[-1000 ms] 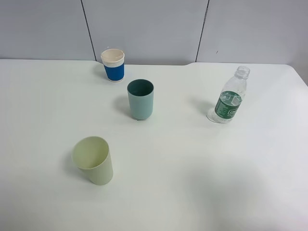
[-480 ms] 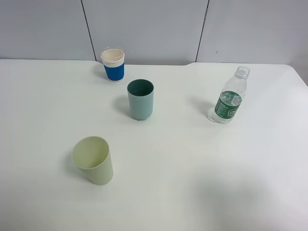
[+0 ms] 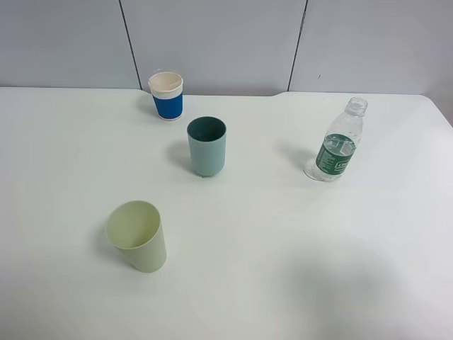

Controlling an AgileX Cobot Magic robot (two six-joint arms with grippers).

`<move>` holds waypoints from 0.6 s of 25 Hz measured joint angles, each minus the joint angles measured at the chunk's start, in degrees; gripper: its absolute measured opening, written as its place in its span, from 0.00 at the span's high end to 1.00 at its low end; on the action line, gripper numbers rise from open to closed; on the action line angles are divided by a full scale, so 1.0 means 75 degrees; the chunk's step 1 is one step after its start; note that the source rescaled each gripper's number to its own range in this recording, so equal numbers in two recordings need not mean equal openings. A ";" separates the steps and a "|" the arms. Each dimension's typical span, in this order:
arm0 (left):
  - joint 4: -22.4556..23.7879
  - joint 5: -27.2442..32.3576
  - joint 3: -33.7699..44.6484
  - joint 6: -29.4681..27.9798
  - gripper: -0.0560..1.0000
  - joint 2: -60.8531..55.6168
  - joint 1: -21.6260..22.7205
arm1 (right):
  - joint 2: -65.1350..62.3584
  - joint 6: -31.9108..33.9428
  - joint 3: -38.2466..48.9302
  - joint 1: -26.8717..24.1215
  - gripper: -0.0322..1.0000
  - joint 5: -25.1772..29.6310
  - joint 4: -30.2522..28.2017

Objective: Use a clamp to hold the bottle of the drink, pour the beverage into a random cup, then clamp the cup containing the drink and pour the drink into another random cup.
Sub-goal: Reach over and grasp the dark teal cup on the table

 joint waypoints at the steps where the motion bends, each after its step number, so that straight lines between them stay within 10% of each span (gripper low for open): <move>1: 0.0000 0.0000 0.0000 0.0000 0.00 0.0000 0.0000 | 0.0000 0.0000 0.0000 0.0000 0.05 0.0000 0.0000; 15: 0.0000 0.0000 0.0000 0.0000 0.00 0.0000 0.0000 | 0.0000 0.0007 0.0000 0.0000 0.05 0.0000 0.0000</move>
